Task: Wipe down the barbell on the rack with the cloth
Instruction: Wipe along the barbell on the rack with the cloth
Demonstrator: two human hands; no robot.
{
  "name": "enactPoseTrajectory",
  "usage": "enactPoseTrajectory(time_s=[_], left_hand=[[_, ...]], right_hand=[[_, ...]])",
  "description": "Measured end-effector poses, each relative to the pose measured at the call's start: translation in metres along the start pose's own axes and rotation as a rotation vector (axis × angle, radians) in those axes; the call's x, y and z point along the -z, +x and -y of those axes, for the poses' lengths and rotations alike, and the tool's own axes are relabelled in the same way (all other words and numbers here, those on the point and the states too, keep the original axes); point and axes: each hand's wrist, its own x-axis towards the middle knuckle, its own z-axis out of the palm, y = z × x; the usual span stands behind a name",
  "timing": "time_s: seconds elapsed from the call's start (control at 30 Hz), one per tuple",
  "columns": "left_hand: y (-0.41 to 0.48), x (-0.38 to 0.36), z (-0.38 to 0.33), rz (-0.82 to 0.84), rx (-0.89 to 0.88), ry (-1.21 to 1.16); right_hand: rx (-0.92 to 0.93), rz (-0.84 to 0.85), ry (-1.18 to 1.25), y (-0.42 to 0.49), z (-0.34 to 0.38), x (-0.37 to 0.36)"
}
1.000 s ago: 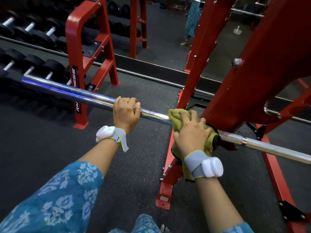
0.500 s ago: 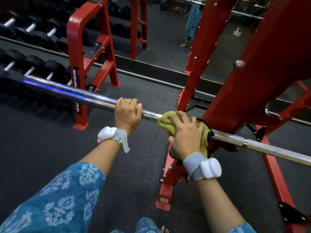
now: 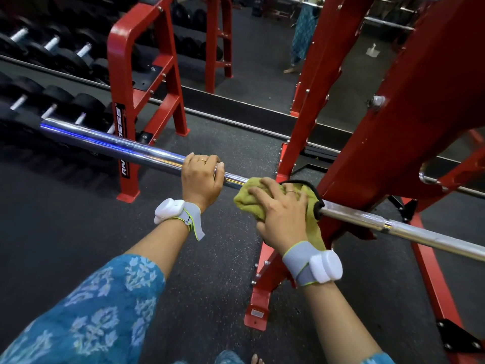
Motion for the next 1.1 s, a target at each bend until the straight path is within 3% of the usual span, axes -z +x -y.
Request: enactPoseTrajectory(time_s=[0.17, 0.3, 0.47, 0.7, 0.93, 1.1], left_hand=[[0.000, -0.001, 0.000, -0.005, 0.010, 0.007], [0.000, -0.002, 0.002, -0.003, 0.011, 0.011], [0.000, -0.001, 0.004, 0.043, -0.005, 0.019], [0.020, 0.014, 0.010, 0.175, -0.042, -0.031], [0.038, 0.012, 0.013, 0.418, 0.063, 0.024], [0.044, 0.014, 0.015, 0.514, 0.091, 0.010]], right_hand=[[-0.196, 0.076, -0.003, 0.022, 0.011, 0.012], [-0.041, 0.103, -0.027, 0.026, 0.022, 0.006], [0.120, -0.021, -0.028, 0.003, 0.005, -0.006], [-0.144, -0.020, 0.019, 0.025, 0.010, 0.004], [-0.013, 0.066, 0.000, 0.063, 0.033, 0.002], [0.146, -0.007, -0.001, 0.056, 0.034, -0.006]])
